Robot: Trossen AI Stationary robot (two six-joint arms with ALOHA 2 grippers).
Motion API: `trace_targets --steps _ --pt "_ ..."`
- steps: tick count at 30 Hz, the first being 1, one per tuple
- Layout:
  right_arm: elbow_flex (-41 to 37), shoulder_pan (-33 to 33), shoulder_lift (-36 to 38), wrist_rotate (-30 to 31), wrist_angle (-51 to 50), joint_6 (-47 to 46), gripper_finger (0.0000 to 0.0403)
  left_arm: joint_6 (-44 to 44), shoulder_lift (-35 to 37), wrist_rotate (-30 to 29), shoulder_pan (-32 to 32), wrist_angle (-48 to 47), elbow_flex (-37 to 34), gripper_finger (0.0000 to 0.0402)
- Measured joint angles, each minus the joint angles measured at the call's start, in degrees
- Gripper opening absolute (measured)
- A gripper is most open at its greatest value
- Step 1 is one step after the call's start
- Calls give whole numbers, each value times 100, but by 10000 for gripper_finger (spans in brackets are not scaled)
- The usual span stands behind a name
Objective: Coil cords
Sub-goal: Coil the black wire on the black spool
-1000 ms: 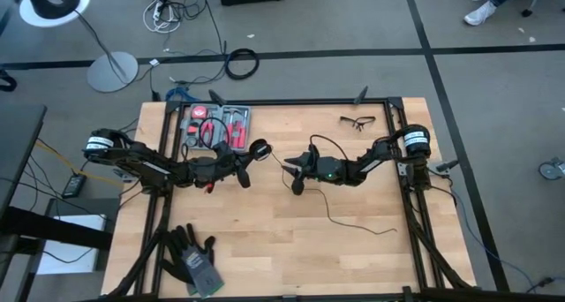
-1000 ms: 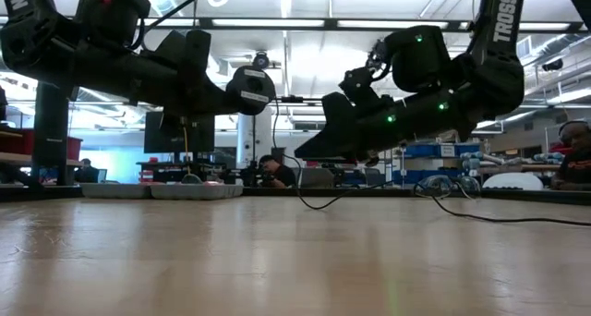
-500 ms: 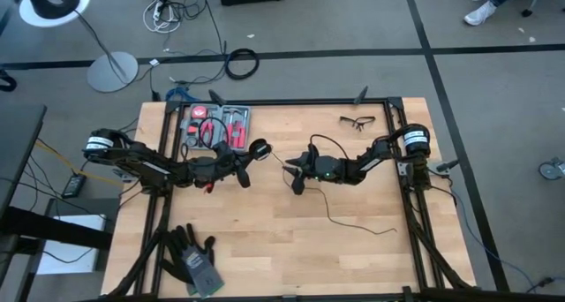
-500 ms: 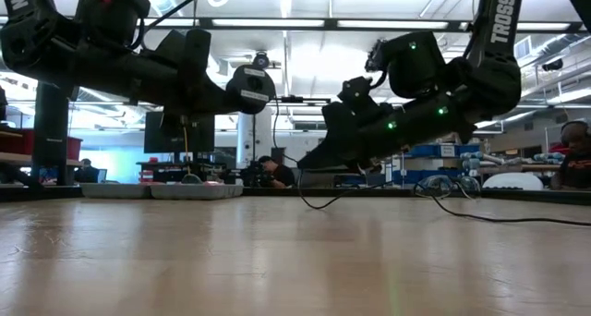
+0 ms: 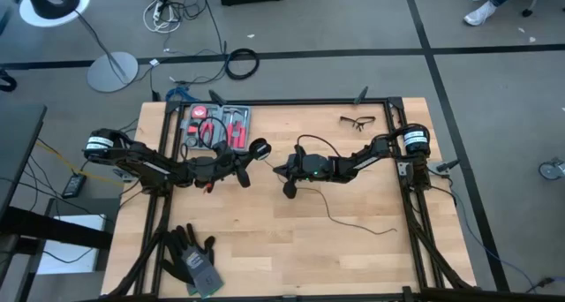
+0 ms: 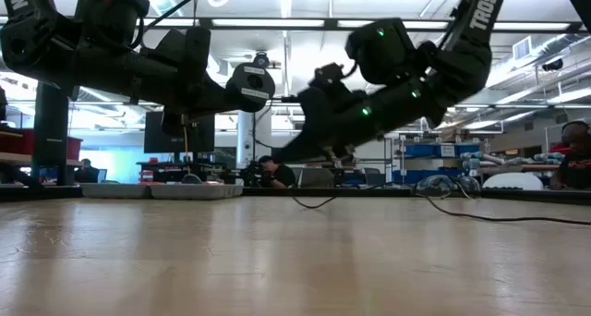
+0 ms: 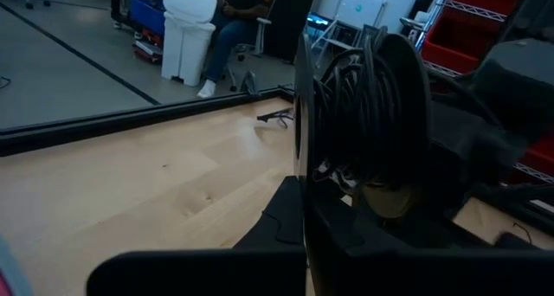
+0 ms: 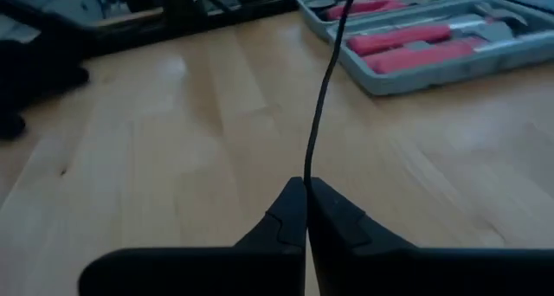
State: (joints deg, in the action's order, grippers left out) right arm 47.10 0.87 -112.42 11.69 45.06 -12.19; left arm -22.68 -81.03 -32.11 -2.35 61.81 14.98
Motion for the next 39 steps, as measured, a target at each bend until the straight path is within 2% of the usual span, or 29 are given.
trace_targets --steps 6,11,17,25,31,39 --pt "856 -3 0 -433 -1262 584 1 -4 0 0 0 -180 2 0" --pt "1492 -1 39 -726 -1722 1115 1 -171 0 -125 1 -618 1 0" --pt "1911 -9 267 -776 -2418 1461 1 -299 0 -125 0 -1020 2 0" --pt "1949 46 1035 12 -2946 2025 0 -356 0 -66 0 -1190 2 0" --pt "1950 269 1346 793 -3426 2045 0 -466 0 175 0 -1066 0 0" --pt "1780 456 1333 790 -4784 1111 8 -452 0 238 -7 -636 0 0"
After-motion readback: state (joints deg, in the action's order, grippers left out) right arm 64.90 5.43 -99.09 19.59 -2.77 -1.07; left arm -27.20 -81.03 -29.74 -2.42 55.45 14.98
